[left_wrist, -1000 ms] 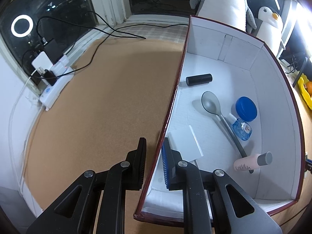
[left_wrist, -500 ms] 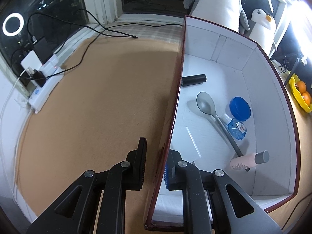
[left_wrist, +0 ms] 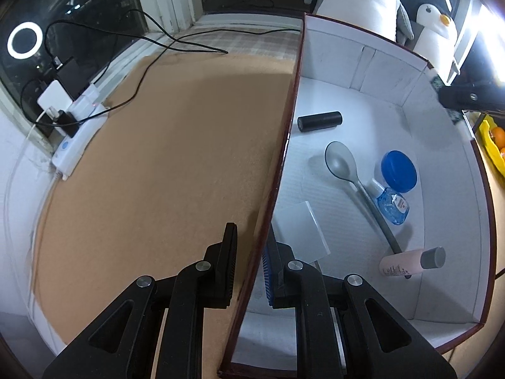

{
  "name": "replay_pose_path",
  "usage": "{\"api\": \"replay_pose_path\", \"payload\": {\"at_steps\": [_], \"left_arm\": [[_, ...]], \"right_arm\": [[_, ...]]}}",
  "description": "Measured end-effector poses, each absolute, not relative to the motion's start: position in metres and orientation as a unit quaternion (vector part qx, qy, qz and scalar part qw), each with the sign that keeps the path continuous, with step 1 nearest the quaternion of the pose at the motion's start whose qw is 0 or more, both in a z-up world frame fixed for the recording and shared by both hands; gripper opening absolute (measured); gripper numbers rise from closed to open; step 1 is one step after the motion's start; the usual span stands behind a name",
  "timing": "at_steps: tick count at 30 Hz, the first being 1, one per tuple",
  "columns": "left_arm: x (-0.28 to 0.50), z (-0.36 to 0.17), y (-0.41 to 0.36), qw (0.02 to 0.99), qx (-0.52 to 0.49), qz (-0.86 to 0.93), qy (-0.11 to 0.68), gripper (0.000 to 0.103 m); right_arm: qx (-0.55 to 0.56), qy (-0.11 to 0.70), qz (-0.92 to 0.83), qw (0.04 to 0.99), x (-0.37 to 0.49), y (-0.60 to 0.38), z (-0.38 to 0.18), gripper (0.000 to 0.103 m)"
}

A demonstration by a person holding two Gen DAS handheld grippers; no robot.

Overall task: Organize rigid objects
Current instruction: 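Carry the green-white tube over the box and release it with the right gripper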

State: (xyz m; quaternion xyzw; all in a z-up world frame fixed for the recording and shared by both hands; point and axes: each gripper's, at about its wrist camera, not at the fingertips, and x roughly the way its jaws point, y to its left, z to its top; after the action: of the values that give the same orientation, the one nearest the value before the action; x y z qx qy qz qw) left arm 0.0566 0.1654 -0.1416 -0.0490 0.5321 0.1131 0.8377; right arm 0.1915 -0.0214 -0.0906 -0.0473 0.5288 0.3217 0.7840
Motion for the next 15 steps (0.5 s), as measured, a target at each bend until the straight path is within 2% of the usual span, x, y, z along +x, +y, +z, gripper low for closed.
{"api": "replay_pose_path", "payload": {"at_steps": [14,15], "left_arm": [[0.057,-0.142,0.164,0.839,-0.048,0.118,0.529,0.014],[0.057,-0.142,0.165,0.839,-0.049,0.117,0.529,0.014]], "right_arm": [[-0.046,0.529,0.314,0.787,0.202,-0.022,-0.104,0.014],[-0.044,0.529,0.316,0.786,0.203,-0.022,-0.104,0.019]]}}
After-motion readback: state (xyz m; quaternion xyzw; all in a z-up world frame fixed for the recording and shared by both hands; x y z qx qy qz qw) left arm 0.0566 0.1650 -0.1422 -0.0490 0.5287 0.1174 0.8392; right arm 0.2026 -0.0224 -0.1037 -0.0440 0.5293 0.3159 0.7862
